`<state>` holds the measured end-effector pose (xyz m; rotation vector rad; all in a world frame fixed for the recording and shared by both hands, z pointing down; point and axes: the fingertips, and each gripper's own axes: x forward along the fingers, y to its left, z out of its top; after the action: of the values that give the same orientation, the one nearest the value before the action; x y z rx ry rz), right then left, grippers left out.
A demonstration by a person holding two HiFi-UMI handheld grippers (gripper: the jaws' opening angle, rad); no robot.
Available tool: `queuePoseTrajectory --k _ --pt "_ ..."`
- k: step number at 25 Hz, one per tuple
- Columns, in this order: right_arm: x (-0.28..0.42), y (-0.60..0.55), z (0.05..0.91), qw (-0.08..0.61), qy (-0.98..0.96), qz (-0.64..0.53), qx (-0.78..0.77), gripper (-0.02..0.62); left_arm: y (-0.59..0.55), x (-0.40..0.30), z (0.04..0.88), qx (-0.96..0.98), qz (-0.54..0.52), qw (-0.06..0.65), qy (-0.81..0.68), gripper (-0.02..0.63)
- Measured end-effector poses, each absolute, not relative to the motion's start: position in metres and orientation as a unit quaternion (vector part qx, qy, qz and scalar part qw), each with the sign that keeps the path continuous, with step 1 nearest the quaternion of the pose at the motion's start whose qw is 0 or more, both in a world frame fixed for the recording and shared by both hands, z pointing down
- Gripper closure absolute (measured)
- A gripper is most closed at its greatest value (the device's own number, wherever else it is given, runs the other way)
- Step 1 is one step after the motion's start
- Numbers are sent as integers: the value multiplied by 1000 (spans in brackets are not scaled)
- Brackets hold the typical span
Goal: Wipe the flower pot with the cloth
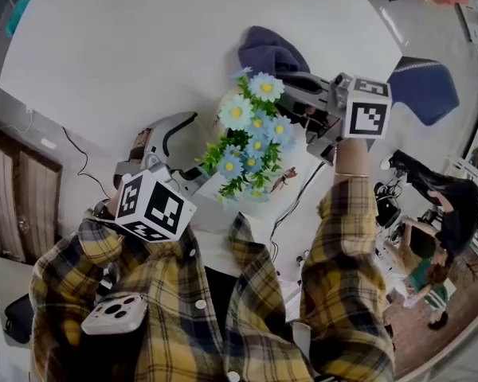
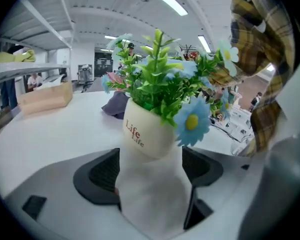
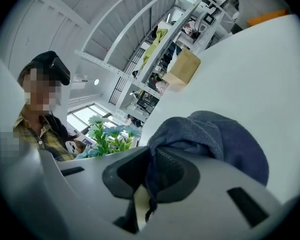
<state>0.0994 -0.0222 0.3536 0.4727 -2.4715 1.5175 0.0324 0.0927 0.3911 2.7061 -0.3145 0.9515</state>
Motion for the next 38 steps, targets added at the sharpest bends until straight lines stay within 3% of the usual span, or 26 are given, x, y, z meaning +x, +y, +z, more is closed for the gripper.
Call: queuePoseTrajectory --k 8,13,25,38 --pt "102 -19 345 75 -833 515 187 566 110 40 375 903 256 253 -237 230" --pt "100 -17 345 70 -831 521 184 566 121 49 378 891 240 273 -273 230" --pt "102 -18 346 63 -828 520 202 566 103 65 376 889 216 272 -299 230" --pt "105 -6 354 71 -811 554 172 566 91 46 384 931 312 183 -51 230"
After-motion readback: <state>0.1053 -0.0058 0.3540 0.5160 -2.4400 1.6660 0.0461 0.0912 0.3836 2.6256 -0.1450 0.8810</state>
